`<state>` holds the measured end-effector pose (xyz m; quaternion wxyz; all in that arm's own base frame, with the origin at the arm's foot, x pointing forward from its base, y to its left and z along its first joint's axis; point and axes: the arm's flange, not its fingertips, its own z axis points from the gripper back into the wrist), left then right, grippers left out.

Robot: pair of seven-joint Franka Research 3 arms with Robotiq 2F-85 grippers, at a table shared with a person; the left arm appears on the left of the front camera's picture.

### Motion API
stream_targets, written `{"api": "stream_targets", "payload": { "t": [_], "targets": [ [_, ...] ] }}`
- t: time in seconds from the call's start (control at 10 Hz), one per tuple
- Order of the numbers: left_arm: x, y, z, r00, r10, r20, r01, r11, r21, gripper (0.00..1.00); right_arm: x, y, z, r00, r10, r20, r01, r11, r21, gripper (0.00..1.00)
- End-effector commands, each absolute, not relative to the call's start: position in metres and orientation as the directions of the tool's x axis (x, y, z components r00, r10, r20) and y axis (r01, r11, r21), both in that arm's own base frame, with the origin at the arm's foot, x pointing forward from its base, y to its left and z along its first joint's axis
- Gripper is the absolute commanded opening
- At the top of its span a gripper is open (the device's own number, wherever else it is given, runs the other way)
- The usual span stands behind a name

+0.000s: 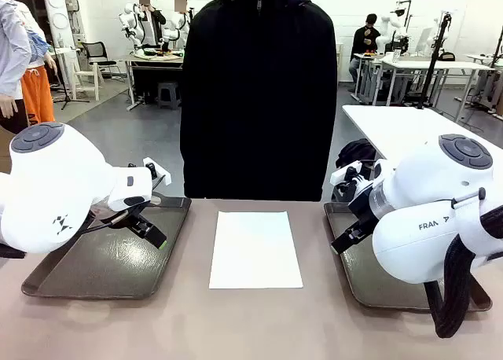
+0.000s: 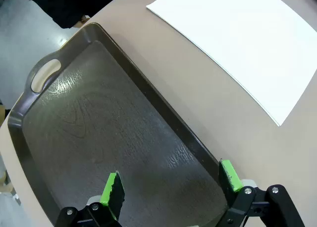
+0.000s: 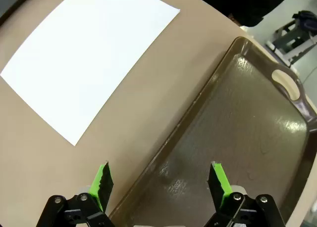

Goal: Sort the A4 documents.
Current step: Receive the A4 Paper.

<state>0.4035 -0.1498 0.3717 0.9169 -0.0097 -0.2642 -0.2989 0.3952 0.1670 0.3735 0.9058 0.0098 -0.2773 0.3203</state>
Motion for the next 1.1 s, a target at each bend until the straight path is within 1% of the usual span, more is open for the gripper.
{"api": "stream_targets", "payload": {
  "t": [0.0, 1.0],
  "targets": [
    [0.4034, -0.1499, 0.3717, 0.681, -0.543, 0.49, 0.553, 0.821, 0.14, 1.0, 0.3952, 0.167, 0.3735, 0.641, 0.575, 0.509, -0.586, 0.795, -0.16, 1.0],
    [0.4034, -0.1499, 0.3717, 0.681, -0.543, 0.49, 0.553, 0.821, 0.14, 1.0, 0.3952, 0.167, 0.3735, 0.641, 0.575, 0.509, -0.586, 0.795, -0.16, 1.0]
  ]
}}
